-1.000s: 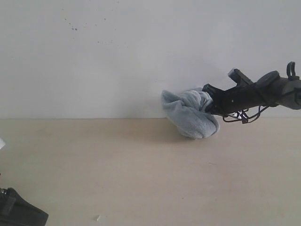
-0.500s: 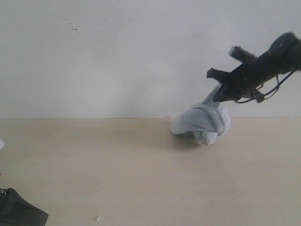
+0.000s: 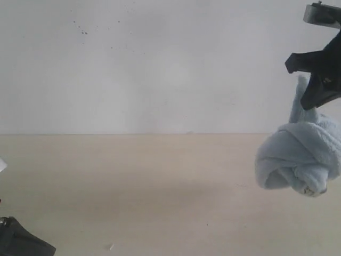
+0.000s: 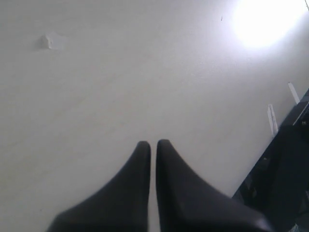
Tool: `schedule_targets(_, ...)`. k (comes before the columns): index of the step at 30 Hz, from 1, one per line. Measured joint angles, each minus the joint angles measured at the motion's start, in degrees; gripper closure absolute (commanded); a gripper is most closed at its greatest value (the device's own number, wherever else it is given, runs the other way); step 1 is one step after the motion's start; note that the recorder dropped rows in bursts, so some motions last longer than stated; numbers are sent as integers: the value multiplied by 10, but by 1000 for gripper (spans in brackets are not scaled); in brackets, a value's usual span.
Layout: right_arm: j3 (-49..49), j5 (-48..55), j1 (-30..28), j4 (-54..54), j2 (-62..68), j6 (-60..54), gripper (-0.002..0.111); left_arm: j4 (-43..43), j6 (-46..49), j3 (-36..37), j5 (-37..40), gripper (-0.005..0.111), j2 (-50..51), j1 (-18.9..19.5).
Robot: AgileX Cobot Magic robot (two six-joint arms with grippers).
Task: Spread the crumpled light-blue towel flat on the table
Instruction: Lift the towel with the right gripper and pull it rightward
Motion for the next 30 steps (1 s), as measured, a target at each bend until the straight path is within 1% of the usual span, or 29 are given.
schedule_targets(2,30,-6,0,5,-30,-1,109,0,2,7,1,103,-1,0)
schedule_targets(5,43,-33,0,8,-95,-1,109,0,5,19,1,103,-1,0)
schedule_targets(7,53,-79,0,-14,-144,11,109,0,4,21,1,103,-1,0)
schedule_targets(9,73,-99,0,-39,-170,40,109,0,4,21,1,103,-1,0)
schedule_targets(12,128,-72,1,-35,-172,46,109,-1,4,21,4,103,-1,0)
schedule_targets(14,164,-46,8,-12,-150,16,109,-1,4,21,13,103,-1,0)
schedule_targets(16,180,-30,16,10,-148,-12,109,-1,4,21,19,103,-1,0)
schedule_targets(18,184,-56,18,12,-172,-21,109,-7,11,21,22,103,-1,0)
schedule_targets(20,195,-110,18,-9,-206,-19,109,-16,23,21,22,103,-1,0)
schedule_targets(22,214,-162,18,-46,-229,-5,109,-39,41,21,22,103,-1,0)
schedule_targets(24,240,-183,18,-64,-229,7,109,-77,75,21,27,103,-1,0)
schedule_targets(28,312,-195,18,-43,-193,9,109,-157,163,21,88,103,-1,0)
schedule_targets(30,334,-197,18,-22,-179,-3,109,-198,214,26,106,103,-1,-10)
